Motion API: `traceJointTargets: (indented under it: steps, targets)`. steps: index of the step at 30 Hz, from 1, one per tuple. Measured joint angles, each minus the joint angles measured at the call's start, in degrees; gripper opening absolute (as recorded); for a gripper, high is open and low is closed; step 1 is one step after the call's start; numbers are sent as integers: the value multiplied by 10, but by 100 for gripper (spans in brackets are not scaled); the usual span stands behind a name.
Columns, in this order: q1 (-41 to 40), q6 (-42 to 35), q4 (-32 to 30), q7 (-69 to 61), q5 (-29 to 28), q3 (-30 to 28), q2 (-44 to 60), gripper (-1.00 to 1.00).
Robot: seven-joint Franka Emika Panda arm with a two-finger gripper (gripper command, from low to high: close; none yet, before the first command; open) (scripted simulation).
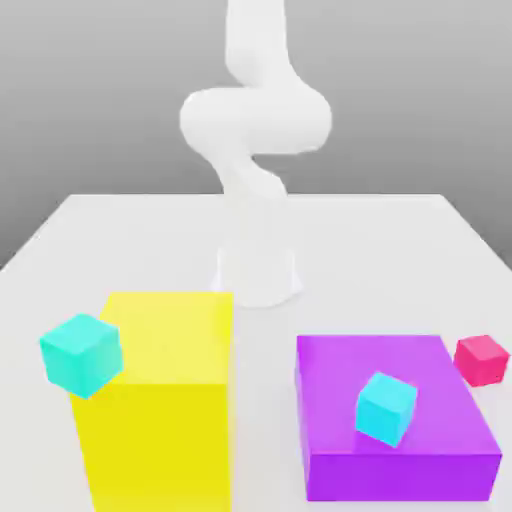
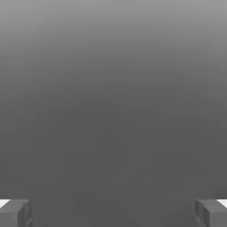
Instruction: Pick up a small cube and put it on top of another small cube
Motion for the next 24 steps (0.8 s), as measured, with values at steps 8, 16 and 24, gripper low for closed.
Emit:
traceJointTargets:
  steps: [8, 16, 24]
  targets:
    - [-48, 79, -80, -141, -89, -84, 124, 0]
    - [-87, 159, -159, -313, -130, -197, 243, 0]
    - [-105, 251, -243, -565, -61, -314, 371, 0]
